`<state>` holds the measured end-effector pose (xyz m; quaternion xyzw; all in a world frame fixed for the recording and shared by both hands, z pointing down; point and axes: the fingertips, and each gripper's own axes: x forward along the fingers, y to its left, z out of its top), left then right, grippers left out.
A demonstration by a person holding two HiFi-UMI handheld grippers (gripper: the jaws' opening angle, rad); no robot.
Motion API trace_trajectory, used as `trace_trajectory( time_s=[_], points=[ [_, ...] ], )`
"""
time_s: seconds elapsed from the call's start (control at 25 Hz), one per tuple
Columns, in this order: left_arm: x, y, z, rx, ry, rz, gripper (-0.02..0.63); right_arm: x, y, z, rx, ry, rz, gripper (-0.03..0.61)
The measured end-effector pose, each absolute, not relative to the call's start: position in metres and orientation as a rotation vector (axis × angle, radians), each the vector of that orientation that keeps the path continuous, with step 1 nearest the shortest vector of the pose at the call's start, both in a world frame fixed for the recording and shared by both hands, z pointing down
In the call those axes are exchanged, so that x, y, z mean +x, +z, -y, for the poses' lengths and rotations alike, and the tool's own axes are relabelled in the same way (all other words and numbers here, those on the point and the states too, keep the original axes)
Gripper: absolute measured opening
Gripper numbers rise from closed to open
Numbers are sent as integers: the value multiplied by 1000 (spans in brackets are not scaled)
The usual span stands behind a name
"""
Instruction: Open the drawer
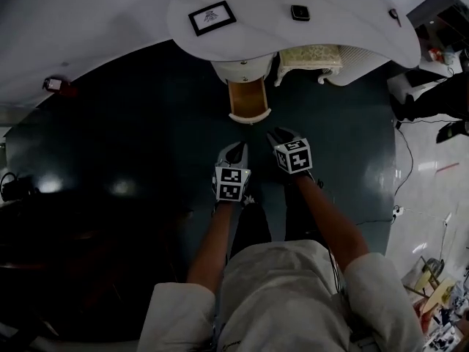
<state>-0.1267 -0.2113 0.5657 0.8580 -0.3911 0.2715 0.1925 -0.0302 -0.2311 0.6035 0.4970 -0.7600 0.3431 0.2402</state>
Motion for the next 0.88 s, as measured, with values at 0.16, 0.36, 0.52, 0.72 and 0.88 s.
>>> trace_trajectory(
  time_s=[0.16,0.36,0.52,0.72,0.88],
  points=[
    [-128,520,177,2416,766,1148,9,-33,554,200,1412,951,2151,74],
    [-100,471,149,2465,745,1204,9,-22,514,164,1327,887,2281,74],
    [-80,455,129,2403,660,1317,9,0,498,138,1282,948,2346,81],
    [-41,442,92,2308,526,1417,10,41,488,94,1255,920,2358,81],
    [-9,435,70,2308,498,1467,9,68,483,75,1215,904,2379,80]
  ],
)
